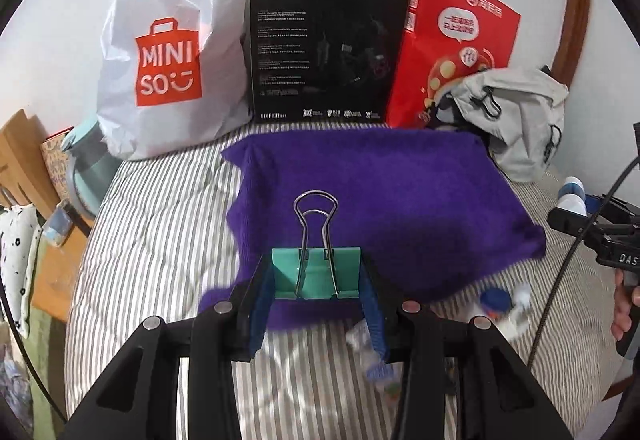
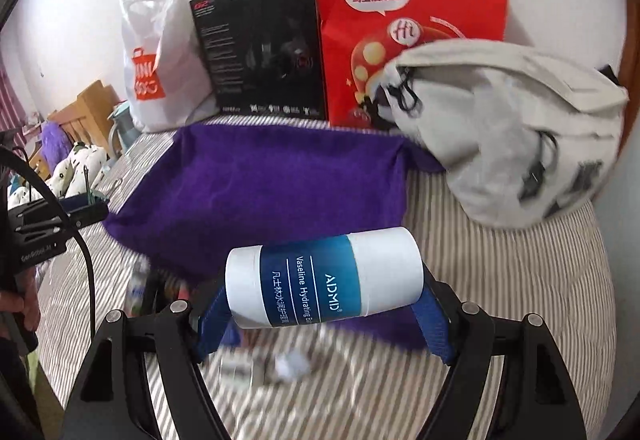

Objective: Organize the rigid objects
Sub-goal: 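Carry the clip and tube onto the purple towel and open both grippers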

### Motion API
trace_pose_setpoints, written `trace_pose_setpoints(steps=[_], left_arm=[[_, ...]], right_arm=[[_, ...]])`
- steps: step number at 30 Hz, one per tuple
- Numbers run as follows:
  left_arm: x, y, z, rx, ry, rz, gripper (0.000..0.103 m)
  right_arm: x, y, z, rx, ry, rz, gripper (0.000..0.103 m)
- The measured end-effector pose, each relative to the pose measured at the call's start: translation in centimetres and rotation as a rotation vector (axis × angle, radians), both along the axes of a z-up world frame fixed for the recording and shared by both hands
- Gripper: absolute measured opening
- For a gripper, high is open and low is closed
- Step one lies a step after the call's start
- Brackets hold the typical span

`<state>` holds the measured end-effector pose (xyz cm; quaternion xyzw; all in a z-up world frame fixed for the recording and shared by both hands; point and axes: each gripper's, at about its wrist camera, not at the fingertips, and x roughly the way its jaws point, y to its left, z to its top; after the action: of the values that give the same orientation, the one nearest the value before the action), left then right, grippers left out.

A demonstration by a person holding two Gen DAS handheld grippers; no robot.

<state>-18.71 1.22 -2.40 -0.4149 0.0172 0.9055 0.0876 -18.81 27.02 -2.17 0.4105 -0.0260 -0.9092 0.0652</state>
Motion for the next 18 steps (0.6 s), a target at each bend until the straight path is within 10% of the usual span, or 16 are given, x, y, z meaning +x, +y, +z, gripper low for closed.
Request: trace_pose_setpoints(steps=[18], left_arm=[[-6.0,-1.2,-3.4,0.029,-0.056,0.015,0.039]], right_arm=[[-13.6,-2.5,-7.0,0.142,-0.168,-0.049,0.079]])
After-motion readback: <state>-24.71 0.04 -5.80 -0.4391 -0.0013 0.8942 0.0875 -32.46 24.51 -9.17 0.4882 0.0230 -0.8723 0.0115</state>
